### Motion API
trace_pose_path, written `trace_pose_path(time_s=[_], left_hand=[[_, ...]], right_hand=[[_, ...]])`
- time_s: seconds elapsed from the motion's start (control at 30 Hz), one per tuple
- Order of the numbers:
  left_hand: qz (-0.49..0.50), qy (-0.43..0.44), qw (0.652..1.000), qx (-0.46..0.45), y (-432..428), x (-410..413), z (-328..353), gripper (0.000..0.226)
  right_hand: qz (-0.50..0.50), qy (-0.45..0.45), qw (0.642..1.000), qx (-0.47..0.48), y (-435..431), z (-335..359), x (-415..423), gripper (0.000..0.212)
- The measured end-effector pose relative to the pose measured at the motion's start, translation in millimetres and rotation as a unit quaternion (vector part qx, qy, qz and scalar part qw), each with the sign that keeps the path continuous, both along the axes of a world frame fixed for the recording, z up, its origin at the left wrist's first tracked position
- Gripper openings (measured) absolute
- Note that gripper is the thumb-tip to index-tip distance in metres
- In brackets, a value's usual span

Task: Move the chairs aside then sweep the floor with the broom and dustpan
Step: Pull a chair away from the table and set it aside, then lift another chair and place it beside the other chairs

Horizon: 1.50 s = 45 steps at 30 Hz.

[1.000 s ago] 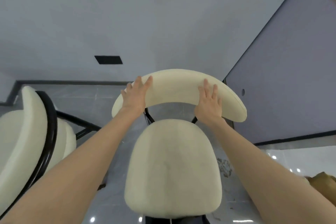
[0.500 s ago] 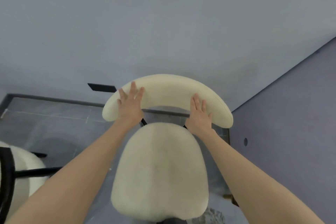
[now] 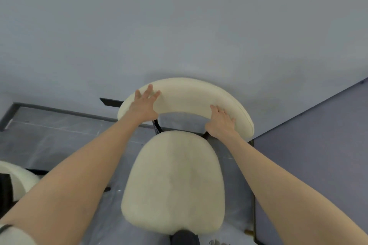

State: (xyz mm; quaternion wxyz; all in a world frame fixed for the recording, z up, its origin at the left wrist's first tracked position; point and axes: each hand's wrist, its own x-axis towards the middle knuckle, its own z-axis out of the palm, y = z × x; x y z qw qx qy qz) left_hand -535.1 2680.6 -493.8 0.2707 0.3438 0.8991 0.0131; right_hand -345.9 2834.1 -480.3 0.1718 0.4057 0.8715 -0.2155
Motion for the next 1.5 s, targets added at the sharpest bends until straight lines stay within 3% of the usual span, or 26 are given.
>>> trace_pose_path(time_s=[0.17,0.3,0.5,0.63,0.77,0.97,1.13,1.3,1.37,1.5], left_hand=[[0.030,0.027,0.995,0.086,-39.4,3.3,18.0,0.069],[0.045,0.051,0.993,0.099,-99.5,11.6,24.5,0.065],[0.085,0.062,0.984,0.143,-226.0,25.3,52.6,0.062],[0.115,0.094,0.980,0.136,-334.4,39.2,68.9,0.063],[0.170,0.106,0.975,0.099,-429.9,54.3,68.2,0.063],[0.275,0.022,0.958,0.073,-535.3,103.7,49.0,0.071],[0.292,-0.062,0.953,-0.049,-587.0,143.4,15.4,0.088],[0.300,-0.019,0.948,-0.101,-606.8,154.3,-5.4,0.075],[0.285,-0.002,0.952,-0.110,-603.1,153.2,-5.3,0.072],[0.274,0.016,0.955,-0.111,-598.6,148.3,-8.8,0.069]], right_hand=[[0.041,0.015,0.998,0.041,-31.7,19.3,-5.7,0.062],[0.072,0.035,0.996,0.046,-78.5,33.3,-22.6,0.059],[0.092,0.078,0.992,0.042,-196.8,52.0,-47.4,0.051],[0.156,0.109,0.981,0.039,-299.1,57.0,-58.9,0.049],[0.233,0.105,0.966,0.025,-394.1,55.4,-64.9,0.050],[0.328,0.086,0.941,0.002,-510.2,46.7,-61.8,0.050],[0.350,0.011,0.933,-0.087,-566.4,17.8,-62.4,0.049],[0.319,-0.033,0.933,-0.162,-597.3,-10.0,-69.1,0.052],[0.288,-0.003,0.939,-0.188,-604.9,-13.4,-69.9,0.053],[0.228,0.081,0.954,-0.178,-608.9,-20.3,-80.0,0.033]])
